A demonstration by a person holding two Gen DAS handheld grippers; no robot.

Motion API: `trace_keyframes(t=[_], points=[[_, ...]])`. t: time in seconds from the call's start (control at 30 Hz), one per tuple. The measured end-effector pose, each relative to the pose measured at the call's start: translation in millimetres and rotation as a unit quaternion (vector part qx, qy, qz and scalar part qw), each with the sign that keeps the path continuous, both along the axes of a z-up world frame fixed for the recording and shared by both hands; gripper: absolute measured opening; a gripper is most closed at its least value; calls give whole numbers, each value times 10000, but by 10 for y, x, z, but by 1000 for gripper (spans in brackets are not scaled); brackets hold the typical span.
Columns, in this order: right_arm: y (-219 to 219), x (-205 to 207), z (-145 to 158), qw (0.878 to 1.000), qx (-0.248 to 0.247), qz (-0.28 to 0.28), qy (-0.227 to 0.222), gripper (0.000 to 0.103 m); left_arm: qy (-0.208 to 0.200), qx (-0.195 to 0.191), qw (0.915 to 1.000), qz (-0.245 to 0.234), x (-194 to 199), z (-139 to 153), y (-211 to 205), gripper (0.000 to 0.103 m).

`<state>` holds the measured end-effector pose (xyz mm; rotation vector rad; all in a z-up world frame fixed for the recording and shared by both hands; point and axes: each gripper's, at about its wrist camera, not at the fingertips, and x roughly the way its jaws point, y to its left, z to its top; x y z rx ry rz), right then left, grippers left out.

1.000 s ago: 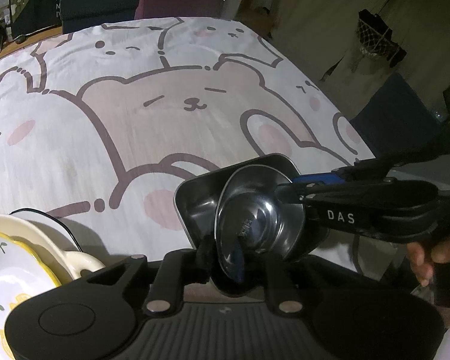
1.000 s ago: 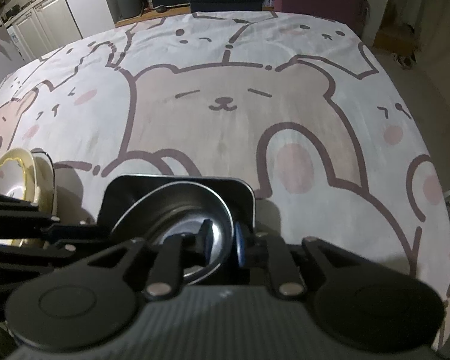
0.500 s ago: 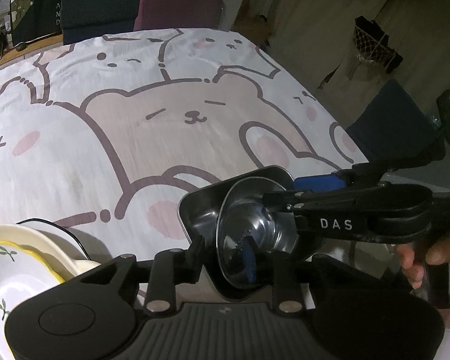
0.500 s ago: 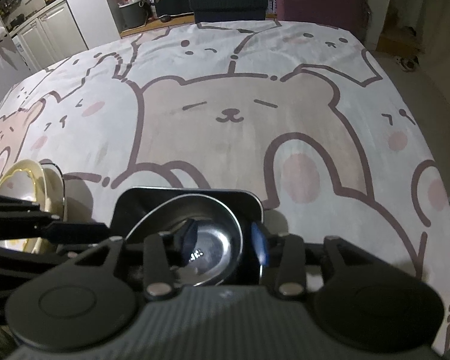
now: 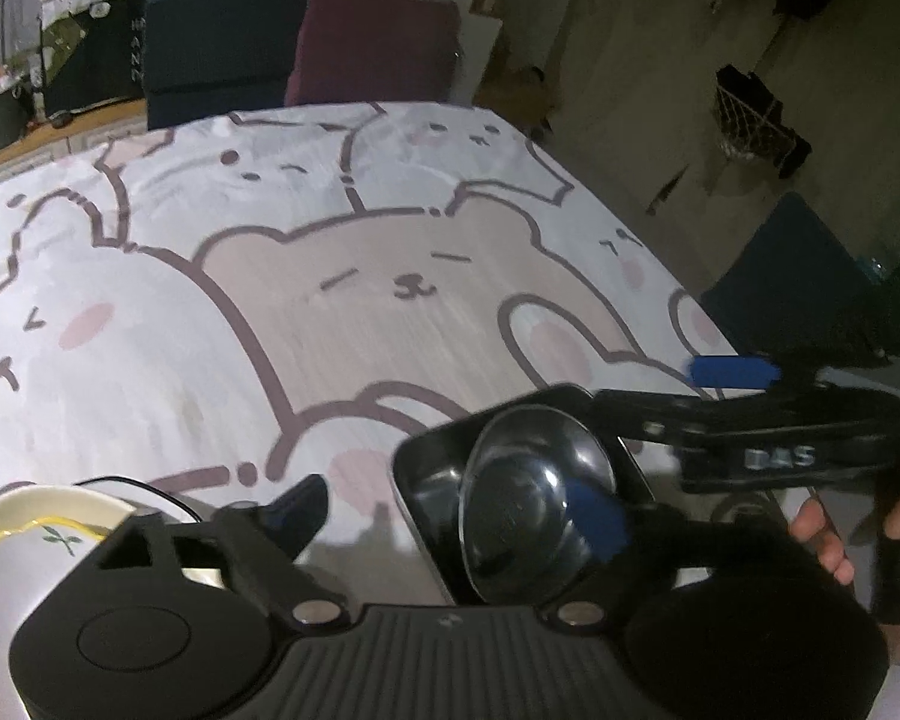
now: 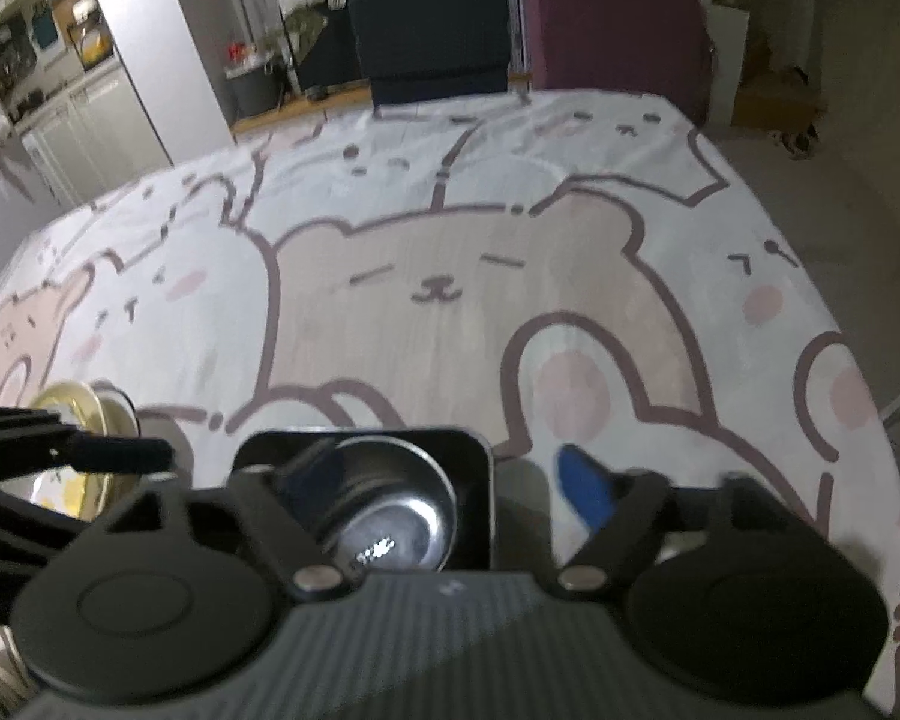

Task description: Organize plates and bowls

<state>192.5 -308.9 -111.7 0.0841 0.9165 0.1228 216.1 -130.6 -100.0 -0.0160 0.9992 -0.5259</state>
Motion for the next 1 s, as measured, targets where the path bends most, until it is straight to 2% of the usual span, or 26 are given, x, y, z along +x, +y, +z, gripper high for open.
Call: trace_keyframes(t=[0.03,0.1,0.2,0.33,0.47,0.6,0.73,0.83,0.9,1.0], points=[[-32,-21,11,10000,-7,-44,-65,102,-1,9,10000,32,4,-3,10,96],[-100,-65,19,9997,-53,-172,-176,103,2,30,9999,130,20,-16,34,102],[-225,-89,-7,9993,-86,-344,-146,103,-22,102,9997,222,46,-30,71,103],[-351,-104,-86,9988,-190,-444,84,103,68,227,9992,315,91,-47,105,103],[-397,-80,-185,9987,-185,-278,386,100,85,318,9988,355,110,-81,114,103],[-371,-10,-301,9967,-391,-212,673,75,115,477,9981,376,137,-125,106,103],[-350,38,-336,9967,-287,-72,751,64,95,624,9972,394,168,-152,87,101],[-327,63,-349,9964,-243,28,806,53,132,676,9969,370,197,-182,60,87],[-306,80,-343,9964,-174,73,825,47,192,698,9968,350,212,-210,34,72],[-270,84,-330,9964,-142,147,818,38,273,692,9969,269,209,-252,-19,58]])
